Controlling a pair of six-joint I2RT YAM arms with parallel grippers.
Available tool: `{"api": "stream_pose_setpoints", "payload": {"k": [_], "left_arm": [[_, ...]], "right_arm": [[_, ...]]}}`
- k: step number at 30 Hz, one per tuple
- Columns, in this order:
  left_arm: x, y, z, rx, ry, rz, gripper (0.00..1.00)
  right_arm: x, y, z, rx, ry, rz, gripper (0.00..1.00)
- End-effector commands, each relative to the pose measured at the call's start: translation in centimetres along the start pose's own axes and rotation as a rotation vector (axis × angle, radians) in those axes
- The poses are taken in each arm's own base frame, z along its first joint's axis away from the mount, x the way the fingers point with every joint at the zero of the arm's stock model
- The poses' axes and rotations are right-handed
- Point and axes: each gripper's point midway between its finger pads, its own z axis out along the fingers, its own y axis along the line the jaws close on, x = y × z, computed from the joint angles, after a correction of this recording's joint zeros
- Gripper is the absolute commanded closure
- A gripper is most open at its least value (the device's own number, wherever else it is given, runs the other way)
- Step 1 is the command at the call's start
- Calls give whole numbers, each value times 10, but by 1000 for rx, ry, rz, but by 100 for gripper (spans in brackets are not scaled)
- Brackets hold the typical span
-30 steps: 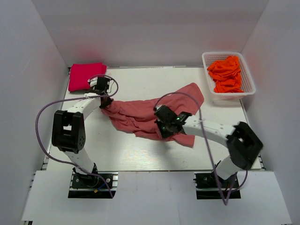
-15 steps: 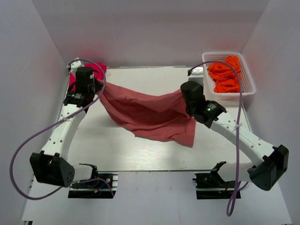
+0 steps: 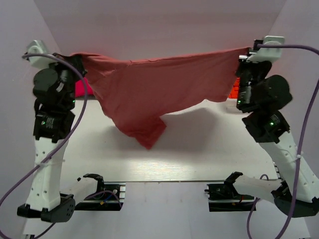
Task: Fold and stack the t-shirts
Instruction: Flatten out the tshirt
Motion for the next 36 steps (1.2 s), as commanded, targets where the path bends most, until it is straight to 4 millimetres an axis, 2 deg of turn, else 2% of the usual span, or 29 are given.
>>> {"api": "stream_pose_setpoints", "payload": {"k": [1,2,3,4,5,7,8,10,11,13,14,17,20,23,26,28,31,32,34,35,36], "left_arm": [[-61,-25,-35,109,-135,-3,100],[-79,-32,-47,143,-171,-3,100],[-87,-37,-51,161,-186,3,100],[-94,-42,-56,187,-197,8,100],[-116,-48,-71,211,-245,-9,100],[-132,-58,-84,254,-275,6,100],[-147,-61,-96,269,-305,-4,100],[-158,-69,-108,312,-320,4,100],[-170,-74,-118,336,-347,-3,100],[-175,-79,-128,366,-347,1,100],[-183,-82,-135,385,-365,-3,100],[-196,-89,-160,446,-392,-4,100],[-204,-95,-178,497,-409,0,100],[-211,-101,-200,563,-433,6,100],[-213,-102,-201,566,-441,4,100],[-208,-101,-191,548,-425,5,100],[-181,-99,-159,516,-351,21,100],[-158,-97,-138,498,-288,36,100],[-141,-94,-120,485,-259,42,100],[-114,-88,-98,456,-201,67,100],[-101,-85,-88,445,-176,73,100]], "right_arm": [[-50,-25,-5,-6,-120,-54,100],[-68,-37,-12,-5,-153,-29,100],[-73,-39,-14,-14,-165,-28,100],[-89,-49,-20,-30,-208,-12,100],[-94,-50,-23,-46,-220,-8,100],[-116,-60,-37,-102,-290,-6,100],[-121,-61,-41,-119,-313,-1,100],[-132,-73,-55,-151,-335,29,100],[-141,-69,-61,-208,-369,34,100],[-146,-81,-80,-253,-398,41,100],[-152,-73,-89,-326,-442,25,100],[-158,-83,-117,-408,-497,55,100],[-161,-93,-129,-422,-513,107,100],[-161,-102,-133,-399,-522,121,100],[-159,-104,-133,-391,-514,132,100],[-155,-100,-130,-390,-496,135,100],[-140,-97,-118,-336,-452,130,100],[-127,-87,-110,-319,-444,128,100],[-111,-83,-100,-269,-415,104,100],[-91,-66,-88,-254,-395,89,100],[-77,-69,-80,-192,-352,74,100]]}}
